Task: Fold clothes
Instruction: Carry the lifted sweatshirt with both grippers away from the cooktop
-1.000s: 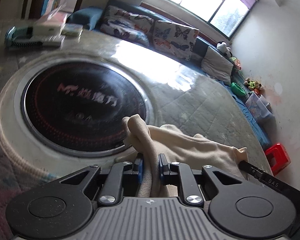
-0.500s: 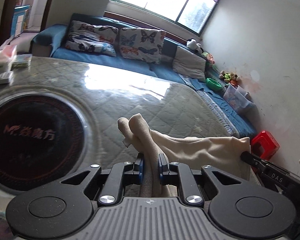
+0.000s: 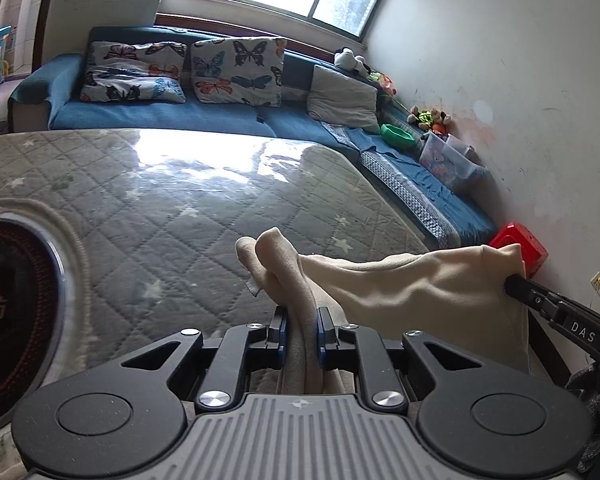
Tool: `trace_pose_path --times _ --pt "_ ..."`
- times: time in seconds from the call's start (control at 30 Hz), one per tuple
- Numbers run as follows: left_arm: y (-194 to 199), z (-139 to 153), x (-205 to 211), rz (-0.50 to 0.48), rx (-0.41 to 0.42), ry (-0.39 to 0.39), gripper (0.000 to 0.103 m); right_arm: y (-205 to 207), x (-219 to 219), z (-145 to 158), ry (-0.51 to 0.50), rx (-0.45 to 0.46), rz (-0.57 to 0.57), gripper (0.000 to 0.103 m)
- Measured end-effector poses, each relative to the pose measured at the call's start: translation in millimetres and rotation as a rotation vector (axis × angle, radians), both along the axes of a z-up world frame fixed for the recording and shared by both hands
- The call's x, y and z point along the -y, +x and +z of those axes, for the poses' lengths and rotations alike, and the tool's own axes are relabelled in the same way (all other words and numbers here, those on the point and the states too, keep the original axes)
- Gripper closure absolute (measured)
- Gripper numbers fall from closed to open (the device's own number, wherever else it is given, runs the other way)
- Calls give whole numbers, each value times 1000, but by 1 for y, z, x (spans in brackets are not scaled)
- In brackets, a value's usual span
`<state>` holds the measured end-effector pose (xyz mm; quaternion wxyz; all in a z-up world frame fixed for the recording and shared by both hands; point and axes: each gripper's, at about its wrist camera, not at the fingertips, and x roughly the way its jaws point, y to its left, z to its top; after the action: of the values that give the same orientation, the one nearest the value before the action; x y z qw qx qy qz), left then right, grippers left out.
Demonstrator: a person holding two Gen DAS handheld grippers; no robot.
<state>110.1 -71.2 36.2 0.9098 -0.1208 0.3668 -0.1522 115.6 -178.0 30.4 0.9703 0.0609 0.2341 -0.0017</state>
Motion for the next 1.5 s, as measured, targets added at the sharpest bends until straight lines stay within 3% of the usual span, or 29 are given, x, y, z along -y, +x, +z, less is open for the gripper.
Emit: trace_pose_path --times 0.4,0.97,1.33,1.5 --pt "23 -19 24 -35 -34 48 87 16 24 -19 0 -52 -66 92" --pt "30 -45 22 -43 -101 90 87 39 36 -59 -10 -168 -110 92" --pt "17 -53 2 -90 -158 55 87 18 32 -75 -30 -225 -81 92" --pt "12 -48 -3 -88 -150 93 78 10 29 -75 -47 -240 -82 90"
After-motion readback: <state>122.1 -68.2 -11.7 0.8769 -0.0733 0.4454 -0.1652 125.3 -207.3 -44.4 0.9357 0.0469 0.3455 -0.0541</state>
